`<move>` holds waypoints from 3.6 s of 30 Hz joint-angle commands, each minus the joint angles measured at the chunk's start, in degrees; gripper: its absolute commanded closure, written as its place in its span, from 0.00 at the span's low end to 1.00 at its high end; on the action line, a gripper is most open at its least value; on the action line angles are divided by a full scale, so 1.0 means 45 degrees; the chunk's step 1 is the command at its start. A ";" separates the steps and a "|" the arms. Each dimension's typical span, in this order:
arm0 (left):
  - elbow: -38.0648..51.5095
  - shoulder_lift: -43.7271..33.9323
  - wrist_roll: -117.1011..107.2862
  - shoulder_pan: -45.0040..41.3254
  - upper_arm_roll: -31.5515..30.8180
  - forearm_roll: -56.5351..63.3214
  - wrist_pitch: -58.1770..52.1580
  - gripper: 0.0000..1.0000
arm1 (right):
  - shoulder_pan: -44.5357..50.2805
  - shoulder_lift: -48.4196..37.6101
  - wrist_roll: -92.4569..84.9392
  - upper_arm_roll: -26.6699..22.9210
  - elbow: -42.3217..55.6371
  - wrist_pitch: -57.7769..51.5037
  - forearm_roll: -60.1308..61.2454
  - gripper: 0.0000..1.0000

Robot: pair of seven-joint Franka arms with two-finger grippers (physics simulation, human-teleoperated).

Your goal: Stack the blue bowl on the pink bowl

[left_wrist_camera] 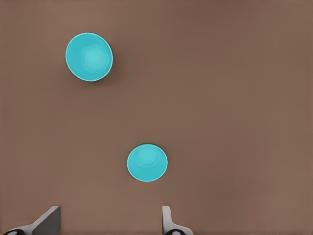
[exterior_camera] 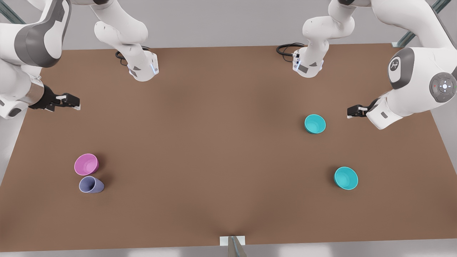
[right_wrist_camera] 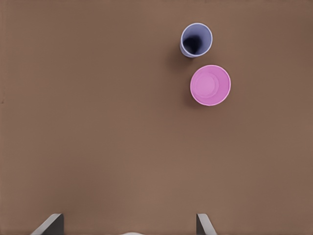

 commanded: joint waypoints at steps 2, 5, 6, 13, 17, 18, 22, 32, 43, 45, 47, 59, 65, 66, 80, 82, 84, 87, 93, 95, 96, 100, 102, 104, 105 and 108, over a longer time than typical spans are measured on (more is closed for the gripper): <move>0.0006 -0.0012 0.0173 0.0000 -0.0006 0.0006 0.0021 0.00 | -0.0145 0.0182 -0.0113 -0.0023 0.0064 0.0045 0.0029 0.00; 0.0006 -0.0032 0.0173 0.0000 -0.0025 0.0006 0.0002 0.00 | -0.0690 0.1744 -0.0250 -0.0081 0.0025 0.1216 -0.0264 0.00; 0.0006 -0.0032 0.0173 0.0000 -0.0006 0.0006 0.0002 0.00 | -0.1140 0.2544 -0.0269 -0.0081 0.0122 0.1510 -0.0283 0.00; -0.0072 -0.0032 0.0212 0.0000 -0.0025 0.0006 -0.0272 0.00 | -0.3562 0.5494 -0.1285 -0.0042 0.0005 0.4909 0.0185 0.00; 0.0006 -0.0227 0.0193 0.0000 -0.0006 -0.0013 -0.0194 0.00 | -0.3973 0.6352 -0.1459 -0.0023 -0.0034 0.6234 0.0810 0.00; 0.0044 -0.0208 0.0193 0.0001 -0.0006 -0.0072 -0.0174 0.00 | -0.3934 0.6451 -0.2296 -0.0042 -0.0034 0.7014 0.0810 0.00; 0.0103 -0.0110 0.0193 0.0000 -0.0025 -0.0033 0.0002 0.00 | -0.3973 0.7505 -0.2418 -0.0042 -0.0054 0.7643 0.1025 0.00; 0.0103 -0.0149 0.0173 0.0000 -0.0025 0.0026 -0.0076 0.00 | -0.5027 0.9655 -0.2535 -0.0042 -0.0093 0.7955 0.2568 0.00; 0.0318 -0.0090 0.0193 -0.0039 -0.0143 0.0006 -0.0252 0.00 | -0.4969 0.9909 -0.2378 0.0017 -0.0132 0.7936 0.2607 0.28; 0.0338 -0.0169 0.0212 -0.0039 -0.0143 0.0026 -0.0252 0.00 | -0.5008 0.9889 -0.2398 0.0017 -0.0132 0.7917 0.2627 0.40; 0.0338 -0.0149 0.0212 -0.0039 -0.0123 0.0026 -0.0213 0.00 | -0.4949 0.9889 -0.2515 0.0017 -0.0132 0.7917 0.2607 0.61; 0.0318 -0.0110 0.0212 -0.0058 -0.0143 0.0006 -0.0272 0.00 | -0.3176 0.6101 -0.0332 0.2927 -0.1343 0.3932 0.3857 0.79; 0.0299 -0.0071 0.0212 -0.0039 -0.0104 0.0006 -0.0330 0.00 | 0.1670 0.6568 0.6623 0.2927 -0.1226 0.7856 0.5907 0.79; 0.0182 0.0143 0.0212 -0.0019 -0.0006 0.0006 -0.0330 0.00 | 0.2413 0.6861 0.8224 0.2927 -0.1128 0.8891 0.6591 0.79; -0.7103 0.2545 0.2947 -0.0312 0.2397 -0.2377 1.0585 0.00 | 0.6047 1.1315 1.2934 0.2927 0.1313 1.5241 0.7666 0.79; -0.8312 0.2254 0.2927 -0.0488 0.2201 -0.2377 1.0978 0.00 | 0.6203 1.1491 1.2934 0.2888 0.1431 1.5260 0.7627 0.79; -0.9798 0.1434 0.2947 -0.0683 0.2201 -0.2377 1.0998 0.00 | 0.6223 1.1549 1.2934 0.2907 0.1431 1.5417 0.7646 0.79; -1.0072 0.1492 0.3240 -0.0703 0.2260 -0.2377 1.1231 0.00 | 0.6223 1.1549 1.2817 0.2907 0.1431 1.5397 0.7646 0.00; -1.1440 0.1687 0.4177 -0.0703 0.2260 -0.2377 1.2541 0.00 | 0.4818 0.9988 1.2778 0.2829 0.2231 1.1261 0.7646 0.00; -1.1440 0.1726 0.4158 -0.0722 0.2240 -0.2377 1.2463 0.36 | 0.2514 0.8796 1.1550 0.2810 0.2368 0.6691 0.7218 0.00; -1.1440 0.1687 0.4041 -0.0742 0.2240 -0.2377 1.2424 0.59 | 0.1152 0.8582 1.0207 0.2809 0.2815 0.4258 0.6440 0.00; -1.1420 0.1726 0.3963 -0.0917 0.2240 -0.2377 1.1897 0.79 | -0.2097 0.7374 0.5595 0.2731 0.7523 -0.4814 0.0619 0.00; -1.1420 0.1726 0.3787 -0.0996 0.2240 -0.2396 1.1760 0.79 | -0.2098 0.5339 0.3032 0.2751 0.7407 -0.5207 -0.1005 0.00; -1.1420 0.1726 0.3767 -0.1035 0.2240 -0.2396 1.1760 0.79 | -0.1766 0.4189 0.3110 0.2810 0.7214 -0.5560 -0.1006 0.00; -1.1381 0.1687 0.3650 -0.1035 0.2240 -0.2396 1.1682 0.79 | -0.1844 0.2685 0.3110 0.2829 0.6064 -0.5229 -0.1006 0.00; -0.9391 0.1277 0.1934 -0.1522 0.2201 -0.2396 0.8539 0.79 | -0.1727 0.0495 0.2778 0.2829 0.2311 -0.2319 -0.1045 0.00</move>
